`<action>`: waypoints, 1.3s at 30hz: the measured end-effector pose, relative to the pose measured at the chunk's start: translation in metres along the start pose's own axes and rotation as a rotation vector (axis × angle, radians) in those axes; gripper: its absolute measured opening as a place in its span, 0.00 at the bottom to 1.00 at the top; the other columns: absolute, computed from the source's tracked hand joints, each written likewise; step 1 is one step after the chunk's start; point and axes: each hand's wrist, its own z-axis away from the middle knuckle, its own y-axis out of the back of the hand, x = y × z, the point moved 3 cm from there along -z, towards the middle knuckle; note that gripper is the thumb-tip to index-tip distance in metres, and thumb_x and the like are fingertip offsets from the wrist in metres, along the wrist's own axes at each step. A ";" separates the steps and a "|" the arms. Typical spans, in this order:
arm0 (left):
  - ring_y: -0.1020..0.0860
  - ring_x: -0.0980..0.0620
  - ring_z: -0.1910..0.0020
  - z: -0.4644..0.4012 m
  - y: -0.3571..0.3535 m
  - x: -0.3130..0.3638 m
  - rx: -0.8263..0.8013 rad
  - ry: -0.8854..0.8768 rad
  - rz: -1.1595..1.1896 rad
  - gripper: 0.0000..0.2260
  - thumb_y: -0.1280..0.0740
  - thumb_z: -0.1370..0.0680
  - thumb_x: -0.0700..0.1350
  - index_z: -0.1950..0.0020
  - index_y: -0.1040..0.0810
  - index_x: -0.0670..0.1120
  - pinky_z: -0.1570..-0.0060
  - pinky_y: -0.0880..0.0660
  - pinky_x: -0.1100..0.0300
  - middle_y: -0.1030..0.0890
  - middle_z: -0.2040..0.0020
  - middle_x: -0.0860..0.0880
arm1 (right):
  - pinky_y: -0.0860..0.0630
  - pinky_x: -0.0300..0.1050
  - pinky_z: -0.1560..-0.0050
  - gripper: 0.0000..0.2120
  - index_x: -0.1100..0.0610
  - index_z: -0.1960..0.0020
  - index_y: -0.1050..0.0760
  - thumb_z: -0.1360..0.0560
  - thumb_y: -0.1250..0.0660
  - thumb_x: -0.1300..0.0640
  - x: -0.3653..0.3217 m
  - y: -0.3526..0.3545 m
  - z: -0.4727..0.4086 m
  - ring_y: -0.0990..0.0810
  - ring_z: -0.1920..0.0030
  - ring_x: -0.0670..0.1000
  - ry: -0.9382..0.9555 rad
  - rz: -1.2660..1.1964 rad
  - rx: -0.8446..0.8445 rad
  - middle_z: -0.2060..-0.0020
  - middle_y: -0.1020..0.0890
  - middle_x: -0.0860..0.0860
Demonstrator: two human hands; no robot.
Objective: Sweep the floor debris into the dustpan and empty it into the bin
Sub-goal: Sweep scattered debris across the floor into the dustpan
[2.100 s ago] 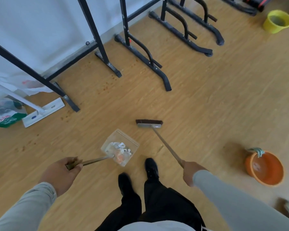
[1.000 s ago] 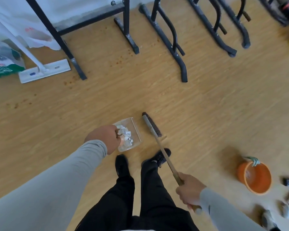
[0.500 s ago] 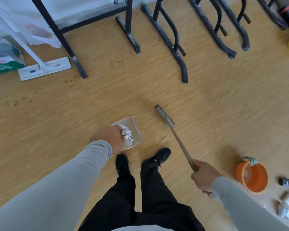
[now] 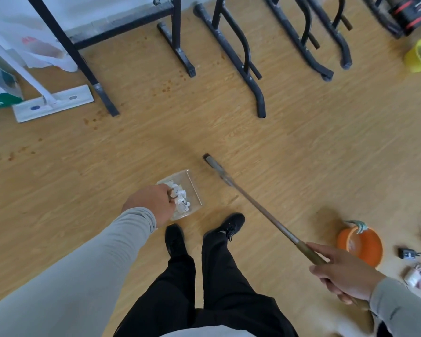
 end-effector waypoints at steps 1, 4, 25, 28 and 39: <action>0.22 0.52 0.63 0.000 0.001 0.001 -0.006 0.001 0.001 0.07 0.41 0.20 0.56 0.51 0.27 0.54 0.68 0.29 0.59 0.21 0.61 0.54 | 0.37 0.41 0.76 0.31 0.45 0.23 0.38 0.21 0.34 0.64 0.001 -0.001 -0.007 0.36 0.76 0.50 0.001 0.011 0.052 0.72 0.28 0.55; 0.20 0.51 0.64 -0.002 0.003 0.002 -0.027 0.011 0.020 0.08 0.41 0.21 0.54 0.48 0.25 0.54 0.65 0.23 0.57 0.19 0.61 0.54 | 0.37 0.40 0.76 0.29 0.47 0.22 0.39 0.21 0.41 0.64 0.001 -0.015 -0.040 0.34 0.75 0.50 -0.049 0.066 0.175 0.69 0.29 0.55; 0.20 0.49 0.58 0.000 0.006 0.003 -0.014 0.003 0.039 0.09 0.39 0.21 0.55 0.46 0.23 0.53 0.56 0.20 0.53 0.20 0.55 0.53 | 0.35 0.40 0.82 0.25 0.48 0.27 0.30 0.21 0.36 0.67 0.049 -0.044 -0.006 0.37 0.75 0.48 -0.099 -0.436 -0.206 0.68 0.28 0.56; 0.20 0.50 0.58 0.001 0.007 0.006 -0.017 0.000 0.062 0.09 0.39 0.21 0.55 0.46 0.23 0.54 0.55 0.19 0.52 0.19 0.54 0.54 | 0.35 0.39 0.82 0.26 0.50 0.27 0.31 0.21 0.36 0.68 0.066 -0.012 0.000 0.36 0.76 0.49 -0.128 -0.459 -0.103 0.67 0.28 0.58; 0.21 0.51 0.64 -0.004 0.003 0.006 -0.004 0.006 0.032 0.07 0.38 0.21 0.55 0.45 0.25 0.56 0.64 0.25 0.57 0.20 0.61 0.54 | 0.30 0.44 0.70 0.11 0.65 0.42 0.24 0.23 0.39 0.64 0.052 0.035 -0.119 0.28 0.75 0.54 -0.228 -0.105 0.305 0.74 0.24 0.58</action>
